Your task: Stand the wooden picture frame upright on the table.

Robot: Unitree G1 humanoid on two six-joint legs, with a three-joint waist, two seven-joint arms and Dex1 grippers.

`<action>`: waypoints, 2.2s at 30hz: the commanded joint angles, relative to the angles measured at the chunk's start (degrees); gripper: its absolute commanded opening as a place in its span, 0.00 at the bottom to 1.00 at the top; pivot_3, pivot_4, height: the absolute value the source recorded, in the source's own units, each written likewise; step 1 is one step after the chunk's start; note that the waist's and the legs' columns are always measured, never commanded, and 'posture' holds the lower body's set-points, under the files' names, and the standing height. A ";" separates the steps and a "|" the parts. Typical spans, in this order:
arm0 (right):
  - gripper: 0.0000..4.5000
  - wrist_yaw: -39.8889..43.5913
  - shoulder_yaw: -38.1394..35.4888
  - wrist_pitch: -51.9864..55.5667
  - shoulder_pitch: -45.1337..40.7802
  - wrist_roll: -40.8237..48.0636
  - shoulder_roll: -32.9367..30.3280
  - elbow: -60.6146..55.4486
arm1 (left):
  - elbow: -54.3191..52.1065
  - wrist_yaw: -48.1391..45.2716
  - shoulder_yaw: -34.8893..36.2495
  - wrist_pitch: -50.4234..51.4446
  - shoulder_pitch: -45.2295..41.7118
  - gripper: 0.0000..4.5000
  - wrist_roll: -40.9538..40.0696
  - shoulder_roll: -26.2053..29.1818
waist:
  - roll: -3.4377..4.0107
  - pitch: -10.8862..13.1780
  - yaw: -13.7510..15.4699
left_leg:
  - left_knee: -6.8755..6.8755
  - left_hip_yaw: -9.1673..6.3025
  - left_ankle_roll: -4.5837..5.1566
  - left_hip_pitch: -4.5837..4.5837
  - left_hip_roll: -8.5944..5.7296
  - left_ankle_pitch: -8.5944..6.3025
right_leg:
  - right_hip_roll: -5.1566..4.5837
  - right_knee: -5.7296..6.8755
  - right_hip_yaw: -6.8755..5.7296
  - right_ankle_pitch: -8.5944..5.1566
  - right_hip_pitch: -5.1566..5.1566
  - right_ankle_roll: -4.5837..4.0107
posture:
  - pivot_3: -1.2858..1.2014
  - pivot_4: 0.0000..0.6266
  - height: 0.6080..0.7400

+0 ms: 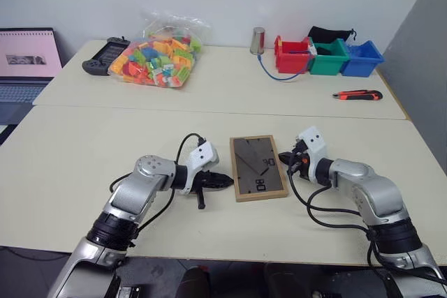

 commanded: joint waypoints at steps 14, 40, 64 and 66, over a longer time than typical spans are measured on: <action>0.00 9.24 1.28 -3.68 -1.54 -2.43 -6.12 0.80 | 9.49 5.93 1.22 -4.52 -6.91 0.00 1.35 -3.61 | 0.00 0.00 0.28 | 0.01 0.00 0.00 0.00 0.00 0.00 | 0.01 0.00 0.00 0.00 0.00 0.00 | 0.52 0.24 1.00; 0.00 16.25 12.24 -8.31 -14.83 -5.96 8.37 9.59 | 0.44 7.04 9.59 2.33 0.85 0.00 -0.95 4.29 | 0.01 0.01 -0.61 | 0.02 -0.04 0.00 0.05 0.01 0.00 | 0.01 0.22 -0.03 0.00 -0.05 -0.01 | 0.52 0.24 1.00; 0.00 18.85 10.82 -8.99 -12.57 -9.34 5.37 9.31 | 2.26 7.54 11.28 0.93 2.34 0.00 -0.12 8.15 | 0.01 0.01 -0.56 | 0.02 -0.04 -0.01 0.05 0.02 0.00 | 0.01 0.27 -0.05 -0.01 -0.07 -0.02 | 0.52 0.24 1.00; 0.00 19.90 10.00 -9.05 -11.95 -9.13 3.36 8.69 | 2.83 6.97 12.29 0.40 2.78 0.00 -0.09 9.75 | 0.01 0.01 -0.56 | 0.02 -0.04 -0.01 0.04 0.02 0.00 | 0.01 0.26 -0.05 -0.01 -0.08 -0.02 | 0.52 0.24 1.00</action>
